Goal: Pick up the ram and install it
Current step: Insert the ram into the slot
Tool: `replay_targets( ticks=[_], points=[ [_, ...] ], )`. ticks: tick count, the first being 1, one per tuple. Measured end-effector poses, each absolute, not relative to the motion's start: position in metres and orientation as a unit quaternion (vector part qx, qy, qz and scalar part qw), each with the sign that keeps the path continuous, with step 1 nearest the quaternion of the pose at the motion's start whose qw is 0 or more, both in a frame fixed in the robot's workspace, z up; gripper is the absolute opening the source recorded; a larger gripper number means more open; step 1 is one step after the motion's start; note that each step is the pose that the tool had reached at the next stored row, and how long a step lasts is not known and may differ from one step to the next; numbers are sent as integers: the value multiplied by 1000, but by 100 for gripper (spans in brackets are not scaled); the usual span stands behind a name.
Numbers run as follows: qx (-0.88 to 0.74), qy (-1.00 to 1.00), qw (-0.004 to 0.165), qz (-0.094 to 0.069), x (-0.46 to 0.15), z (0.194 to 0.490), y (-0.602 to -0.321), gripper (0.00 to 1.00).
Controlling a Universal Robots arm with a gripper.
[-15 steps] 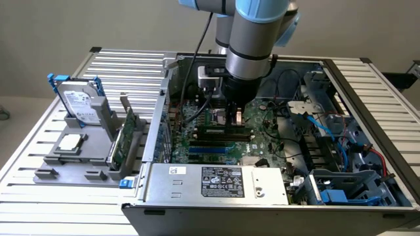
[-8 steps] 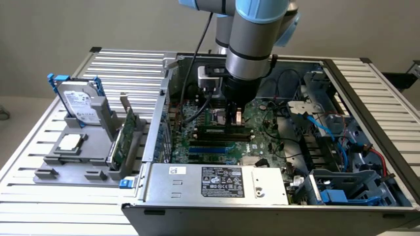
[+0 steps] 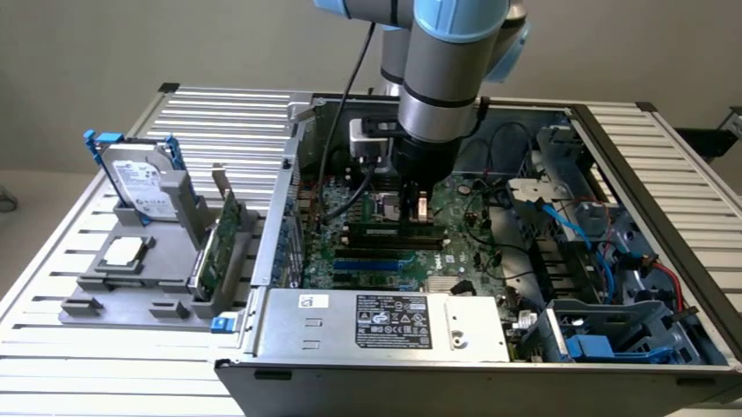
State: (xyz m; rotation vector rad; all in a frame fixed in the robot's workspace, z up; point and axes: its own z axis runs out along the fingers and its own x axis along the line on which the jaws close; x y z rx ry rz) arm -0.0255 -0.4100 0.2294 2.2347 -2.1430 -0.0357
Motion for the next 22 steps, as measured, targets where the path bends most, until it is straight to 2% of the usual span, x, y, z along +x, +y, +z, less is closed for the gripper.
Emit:
replay_targets(
  ticks=[22],
  points=[
    [722,-692,22,-11,-28,224,-410,14]
  ],
)
